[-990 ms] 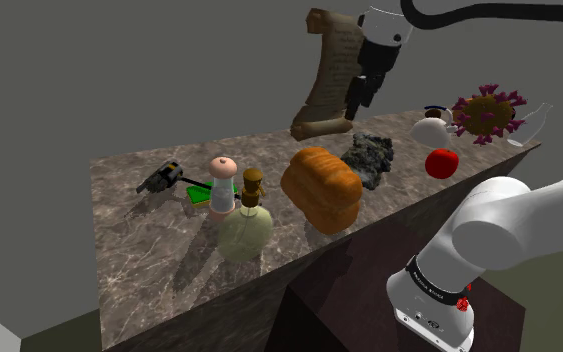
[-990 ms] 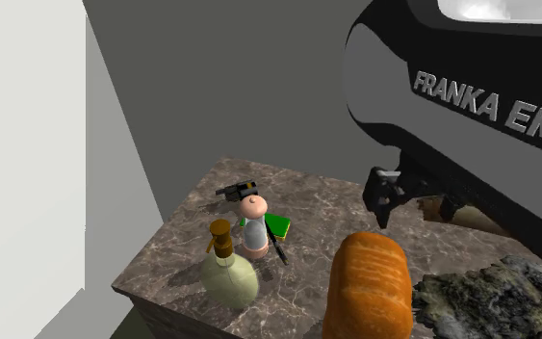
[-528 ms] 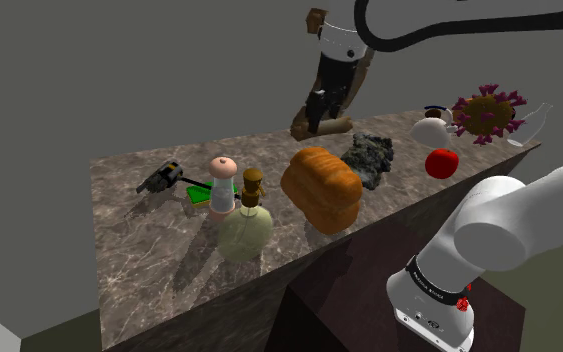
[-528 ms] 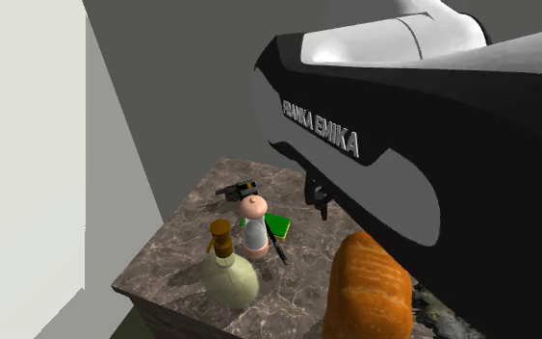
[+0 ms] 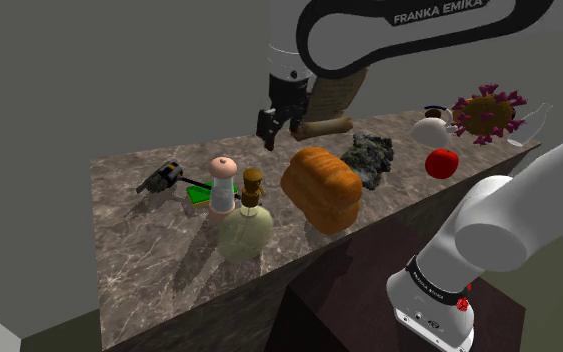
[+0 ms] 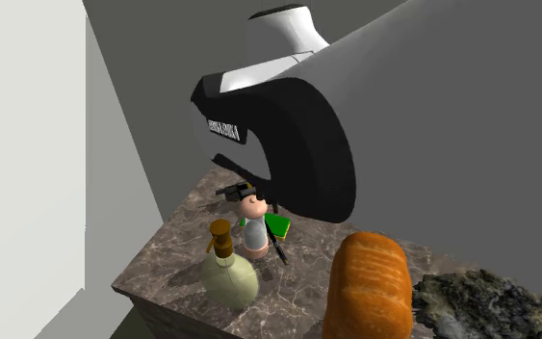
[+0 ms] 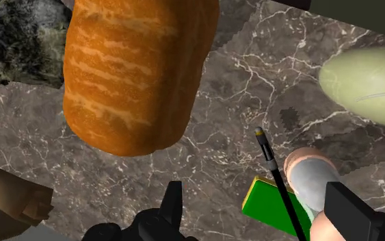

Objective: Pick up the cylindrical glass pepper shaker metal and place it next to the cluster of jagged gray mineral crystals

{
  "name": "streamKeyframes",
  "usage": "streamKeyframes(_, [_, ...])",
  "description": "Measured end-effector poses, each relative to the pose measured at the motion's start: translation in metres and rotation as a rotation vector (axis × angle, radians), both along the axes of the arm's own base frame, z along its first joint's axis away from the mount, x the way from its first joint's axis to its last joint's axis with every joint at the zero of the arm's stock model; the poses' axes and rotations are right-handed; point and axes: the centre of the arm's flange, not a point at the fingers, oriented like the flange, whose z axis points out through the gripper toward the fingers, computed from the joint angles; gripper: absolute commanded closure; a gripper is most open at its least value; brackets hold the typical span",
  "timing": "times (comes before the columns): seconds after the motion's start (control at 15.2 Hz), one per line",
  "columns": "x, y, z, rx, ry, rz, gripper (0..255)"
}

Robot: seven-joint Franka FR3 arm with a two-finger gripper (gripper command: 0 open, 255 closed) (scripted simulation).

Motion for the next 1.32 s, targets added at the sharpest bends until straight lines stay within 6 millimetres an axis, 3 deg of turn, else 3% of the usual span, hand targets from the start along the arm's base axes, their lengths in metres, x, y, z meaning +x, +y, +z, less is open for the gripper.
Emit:
streamKeyframes(0.66, [0.05,0.108,-0.051,-0.021,-0.008,-0.008,0])
streamKeyframes(0.86, [0.057,0.116,-0.064,-0.022,-0.009,-0.01,0])
streamKeyframes(1.32, [0.059,0.111,-0.093,-0.023,-0.009,-0.01,0])
